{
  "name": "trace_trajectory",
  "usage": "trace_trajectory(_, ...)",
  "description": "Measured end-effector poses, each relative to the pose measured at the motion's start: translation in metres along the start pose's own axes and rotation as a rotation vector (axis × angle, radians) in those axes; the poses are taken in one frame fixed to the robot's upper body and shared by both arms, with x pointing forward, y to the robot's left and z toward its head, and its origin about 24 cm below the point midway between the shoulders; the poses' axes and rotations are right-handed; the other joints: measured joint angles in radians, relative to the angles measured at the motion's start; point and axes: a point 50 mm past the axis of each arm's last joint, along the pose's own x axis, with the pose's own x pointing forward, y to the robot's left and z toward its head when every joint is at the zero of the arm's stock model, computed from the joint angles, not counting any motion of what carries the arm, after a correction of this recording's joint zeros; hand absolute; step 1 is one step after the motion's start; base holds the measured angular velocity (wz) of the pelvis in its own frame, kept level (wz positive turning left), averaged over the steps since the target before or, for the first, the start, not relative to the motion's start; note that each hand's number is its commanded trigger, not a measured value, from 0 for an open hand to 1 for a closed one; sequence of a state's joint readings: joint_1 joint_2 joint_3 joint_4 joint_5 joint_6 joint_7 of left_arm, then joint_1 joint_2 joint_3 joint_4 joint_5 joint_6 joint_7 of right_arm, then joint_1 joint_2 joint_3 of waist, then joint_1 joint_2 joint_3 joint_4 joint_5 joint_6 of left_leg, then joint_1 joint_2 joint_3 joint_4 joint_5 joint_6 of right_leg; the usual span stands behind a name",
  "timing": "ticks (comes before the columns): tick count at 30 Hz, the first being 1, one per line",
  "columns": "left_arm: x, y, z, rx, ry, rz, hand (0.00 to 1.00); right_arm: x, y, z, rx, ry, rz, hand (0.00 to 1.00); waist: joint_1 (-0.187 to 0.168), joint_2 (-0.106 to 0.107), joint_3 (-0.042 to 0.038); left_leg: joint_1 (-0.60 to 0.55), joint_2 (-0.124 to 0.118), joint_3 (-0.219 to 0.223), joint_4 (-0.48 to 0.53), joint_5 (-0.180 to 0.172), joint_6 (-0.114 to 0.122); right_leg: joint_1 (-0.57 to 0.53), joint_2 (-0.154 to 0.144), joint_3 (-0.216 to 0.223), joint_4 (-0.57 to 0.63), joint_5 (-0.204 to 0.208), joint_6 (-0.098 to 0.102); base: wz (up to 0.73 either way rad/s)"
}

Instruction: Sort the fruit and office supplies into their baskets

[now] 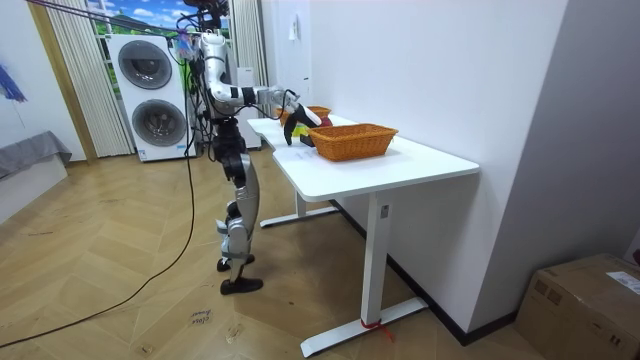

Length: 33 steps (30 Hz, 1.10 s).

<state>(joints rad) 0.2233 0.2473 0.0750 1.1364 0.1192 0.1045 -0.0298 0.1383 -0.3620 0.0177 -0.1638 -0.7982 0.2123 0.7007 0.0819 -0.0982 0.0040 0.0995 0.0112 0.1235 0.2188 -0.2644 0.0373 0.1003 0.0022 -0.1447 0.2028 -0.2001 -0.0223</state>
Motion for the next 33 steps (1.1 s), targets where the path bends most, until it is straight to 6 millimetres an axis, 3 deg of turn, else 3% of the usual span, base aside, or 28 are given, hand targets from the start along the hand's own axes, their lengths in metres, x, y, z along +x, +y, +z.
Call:
trace_trajectory(15, 0.0, 0.0, -0.001, 0.007, 0.002, 0.005, 0.0, 0.001, 0.002, -0.001, 0.003, 0.004, 0.005, 0.0, 0.003, -0.009, 0.0015, -0.003, 0.0, -0.003, 0.001, 0.0, 0.0, 0.001, 0.001, -0.004, 0.0, 0.0, 0.0, 0.0)
trace_trajectory(23, 0.0, 0.005, 0.009, 0.005, -0.028, 0.018, 0.0, 0.004, 0.005, -0.005, 0.024, 0.024, 0.031, 0.0, 0.01, -0.02, 0.0006, -0.004, 0.0, -0.013, 0.004, 0.0, 0.0, 0.004, 0.001, -0.01, 0.0, 0.0, 0.0, 0.02)
trace_trajectory(33, 0.0, 0.006, 0.01, 0.01, -0.023, 0.046, 0.0, 0.014, 0.008, -0.008, 0.033, 0.041, 0.056, 0.0, 0.009, -0.026, -0.004, -0.004, -0.001, -0.014, 0.005, 0.001, 0.001, 0.003, 0.001, -0.011, 0.0, 0.005, 0.002, 0.0)
